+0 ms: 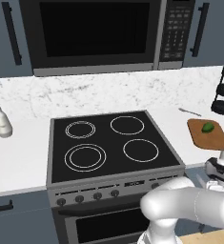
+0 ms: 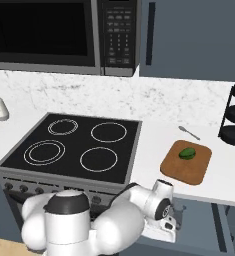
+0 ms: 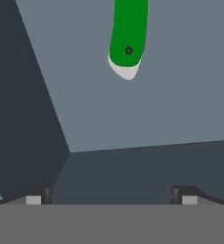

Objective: Place the appropriate cutting tool for cutting the avocado skin on the cutting board.

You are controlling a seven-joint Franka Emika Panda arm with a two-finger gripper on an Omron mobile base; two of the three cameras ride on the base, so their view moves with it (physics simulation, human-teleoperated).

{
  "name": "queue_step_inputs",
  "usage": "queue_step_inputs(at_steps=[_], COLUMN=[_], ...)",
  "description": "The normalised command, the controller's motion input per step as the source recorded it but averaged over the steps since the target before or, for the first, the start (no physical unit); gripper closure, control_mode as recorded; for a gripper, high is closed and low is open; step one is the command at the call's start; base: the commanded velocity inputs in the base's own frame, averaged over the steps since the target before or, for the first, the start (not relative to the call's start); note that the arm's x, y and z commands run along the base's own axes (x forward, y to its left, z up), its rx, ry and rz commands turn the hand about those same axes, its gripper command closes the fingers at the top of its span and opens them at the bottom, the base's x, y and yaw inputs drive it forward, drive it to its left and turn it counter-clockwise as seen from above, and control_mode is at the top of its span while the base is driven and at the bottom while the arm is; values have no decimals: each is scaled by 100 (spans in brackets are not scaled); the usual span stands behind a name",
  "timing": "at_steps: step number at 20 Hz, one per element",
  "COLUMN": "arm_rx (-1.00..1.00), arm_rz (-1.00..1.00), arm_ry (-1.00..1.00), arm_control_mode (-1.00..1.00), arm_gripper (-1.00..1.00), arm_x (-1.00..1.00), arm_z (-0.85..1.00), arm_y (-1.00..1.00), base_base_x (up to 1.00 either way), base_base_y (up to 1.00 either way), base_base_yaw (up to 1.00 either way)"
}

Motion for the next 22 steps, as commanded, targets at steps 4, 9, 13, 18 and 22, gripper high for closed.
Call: queue_step_inputs(at_steps=[4,9,13,18,22], arm_rx=[0,0,0,0,0], arm_rz=[0,0,0,0,0], arm_ry=[5,1,3,0,-3], arm_control_mode=[-100,-100,-100,-100,-100], arm_gripper=[-100,-100,-100,-100,-100], arm_x=[-100,-84,2,50,49], arm_z=[13,35,57,11,0], arm_y=[0,0,-2,-9,-13], base_base_x=[0,0,0,0,0], base_base_y=[0,0,0,0,0], base_base_yaw=[0,0,0,0,0])
